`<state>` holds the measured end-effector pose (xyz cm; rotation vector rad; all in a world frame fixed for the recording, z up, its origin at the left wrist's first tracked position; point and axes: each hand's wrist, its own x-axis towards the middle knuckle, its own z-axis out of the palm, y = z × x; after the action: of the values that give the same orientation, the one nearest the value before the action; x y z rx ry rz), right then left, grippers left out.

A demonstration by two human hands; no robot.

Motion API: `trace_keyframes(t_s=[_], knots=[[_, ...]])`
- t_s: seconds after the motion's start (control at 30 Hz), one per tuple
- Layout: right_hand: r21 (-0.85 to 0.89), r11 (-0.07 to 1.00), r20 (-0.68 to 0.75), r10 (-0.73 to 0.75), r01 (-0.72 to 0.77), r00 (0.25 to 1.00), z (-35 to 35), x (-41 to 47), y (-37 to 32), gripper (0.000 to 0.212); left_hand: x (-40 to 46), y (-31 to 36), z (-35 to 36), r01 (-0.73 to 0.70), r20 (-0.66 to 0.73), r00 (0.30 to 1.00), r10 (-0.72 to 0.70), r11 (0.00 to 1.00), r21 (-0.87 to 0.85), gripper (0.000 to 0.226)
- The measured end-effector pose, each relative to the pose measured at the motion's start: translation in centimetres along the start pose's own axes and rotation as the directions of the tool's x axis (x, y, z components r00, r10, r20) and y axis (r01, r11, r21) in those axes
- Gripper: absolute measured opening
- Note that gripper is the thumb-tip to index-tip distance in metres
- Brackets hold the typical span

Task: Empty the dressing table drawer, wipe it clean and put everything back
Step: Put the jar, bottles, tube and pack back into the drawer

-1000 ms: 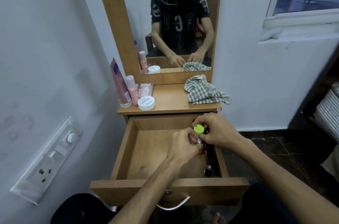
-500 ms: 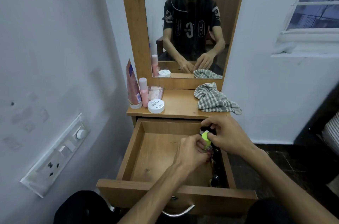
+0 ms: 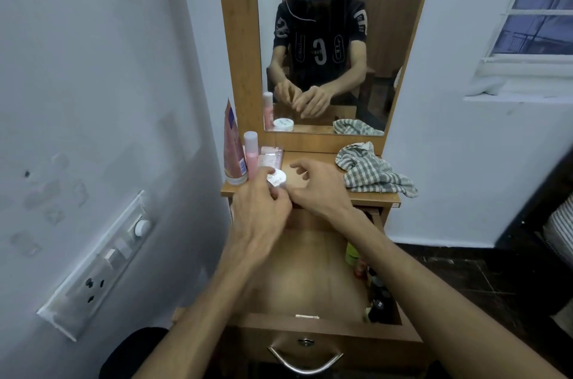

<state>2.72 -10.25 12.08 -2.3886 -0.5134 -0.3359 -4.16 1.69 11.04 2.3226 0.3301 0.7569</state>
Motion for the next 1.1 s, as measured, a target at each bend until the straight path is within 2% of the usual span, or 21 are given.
trace_keyframes(t_s=[0.1, 0.2, 0.27, 0.4, 0.57, 0.7, 0.77, 0.87, 1.0, 1.1], knots=[[0.024, 0.999, 0.020, 0.040, -0.041, 0.999, 1.5, 1.4, -1.4, 0.048, 3.3, -0.2, -1.4, -0.086, 0.027, 0.996, 0.083, 0.975, 0.203, 0.060], [0.001, 0.999, 0.045, 0.041, -0.041, 0.998, 2.8, 2.2, -2.1, 0.037, 5.5, 0.9, -2.1, -0.138, 0.079, 0.990, 0.118, 0.933, 0.332, 0.059], [-0.014, 0.999, 0.030, 0.034, -0.034, 0.999, 3.5, 2.5, -2.2, 0.035, 6.7, 1.9, -2.2, -0.145, 0.118, 0.987, 0.106, 0.901, 0.409, 0.057], [-0.026, 0.999, 0.005, 0.042, -0.042, 0.999, 4.6, 2.5, -2.2, 0.050, 8.8, 2.7, -1.6, -0.075, 0.138, 0.990, 0.006, 0.865, 0.496, 0.070], [-0.033, 0.999, 0.011, 0.007, -0.007, 1.000, 5.1, 2.3, -1.9, 0.040, 9.3, 2.8, -1.0, -0.030, 0.150, 0.987, -0.059, 0.846, 0.532, 0.069], [0.010, 1.000, -0.026, 0.019, -0.018, 0.999, 3.6, 1.4, -0.9, 0.048, 8.9, 3.1, -0.9, -0.090, 0.136, 0.991, 0.019, 0.839, 0.536, 0.042], [0.013, 0.999, -0.053, 0.044, -0.043, 0.998, 2.4, 0.5, 0.0, 0.045, 8.4, 3.3, -1.0, -0.114, 0.137, 0.989, 0.048, 0.842, 0.527, 0.039], [0.027, 0.998, -0.048, 0.060, -0.059, 0.997, 0.1, -1.1, 1.6, 0.059, 7.2, 3.4, -1.1, -0.152, 0.117, 0.987, 0.108, 0.851, 0.502, 0.039], [0.011, 1.000, 0.117, 0.013, -0.014, 0.993, -2.9, -4.0, 3.7, 0.062, 4.1, 4.0, -1.5, -0.252, 0.069, 0.967, 0.244, 0.895, 0.368, 0.029], [-0.013, 0.997, 0.259, -0.068, 0.074, 0.963, -4.5, -6.7, 4.6, 0.056, 1.0, 4.4, -1.4, -0.312, 0.132, 0.949, 0.287, 0.913, 0.261, 0.028]])
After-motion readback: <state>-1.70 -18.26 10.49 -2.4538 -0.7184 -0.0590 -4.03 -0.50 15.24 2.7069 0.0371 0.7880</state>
